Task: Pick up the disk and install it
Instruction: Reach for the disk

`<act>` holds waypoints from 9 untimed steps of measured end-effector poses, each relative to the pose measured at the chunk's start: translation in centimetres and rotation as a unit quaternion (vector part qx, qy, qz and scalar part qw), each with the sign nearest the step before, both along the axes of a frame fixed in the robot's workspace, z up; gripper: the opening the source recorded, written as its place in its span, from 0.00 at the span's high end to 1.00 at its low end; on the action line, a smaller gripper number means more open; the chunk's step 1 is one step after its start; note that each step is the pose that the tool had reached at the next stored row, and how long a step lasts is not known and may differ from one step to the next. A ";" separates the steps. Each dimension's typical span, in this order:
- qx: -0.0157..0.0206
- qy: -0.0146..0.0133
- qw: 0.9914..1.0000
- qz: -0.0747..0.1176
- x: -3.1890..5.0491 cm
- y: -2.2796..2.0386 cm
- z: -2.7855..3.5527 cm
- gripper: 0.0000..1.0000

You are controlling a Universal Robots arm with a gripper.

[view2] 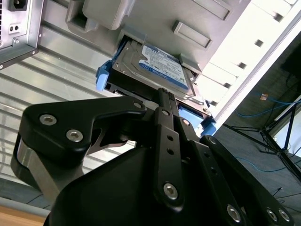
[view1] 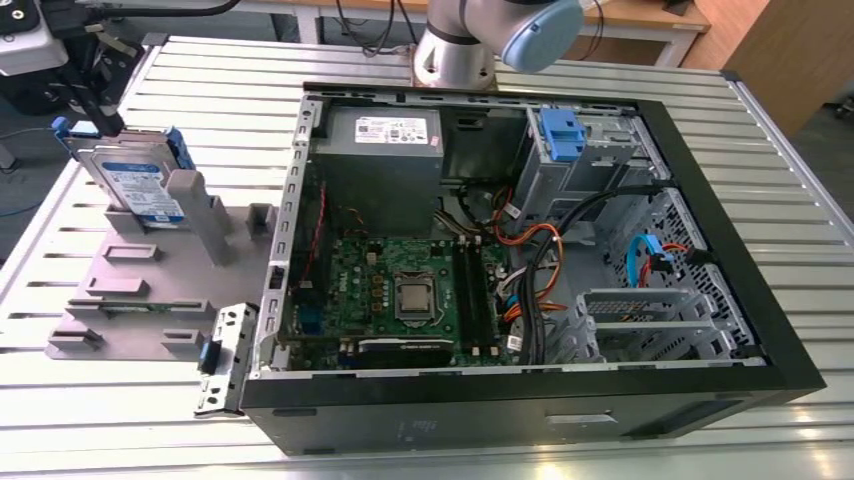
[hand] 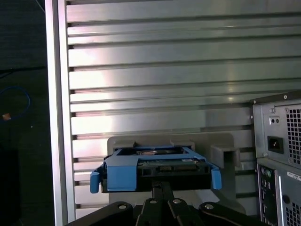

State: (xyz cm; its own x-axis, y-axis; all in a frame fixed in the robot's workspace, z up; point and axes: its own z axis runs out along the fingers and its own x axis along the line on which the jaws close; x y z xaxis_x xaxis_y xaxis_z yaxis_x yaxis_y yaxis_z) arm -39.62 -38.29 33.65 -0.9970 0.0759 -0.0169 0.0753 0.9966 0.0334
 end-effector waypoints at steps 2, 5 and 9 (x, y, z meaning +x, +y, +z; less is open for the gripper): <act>0.000 0.000 1.000 0.000 -0.01 0.09 -0.01 0.89; 0.000 0.000 1.000 0.000 -0.02 0.16 -0.07 0.89; 0.000 0.000 1.000 0.000 -0.13 0.19 -0.17 0.89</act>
State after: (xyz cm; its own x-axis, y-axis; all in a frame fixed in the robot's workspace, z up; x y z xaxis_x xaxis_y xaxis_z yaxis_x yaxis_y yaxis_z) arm -39.75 -38.10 33.48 -0.9970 0.0759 -0.0168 0.0753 0.9966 0.0333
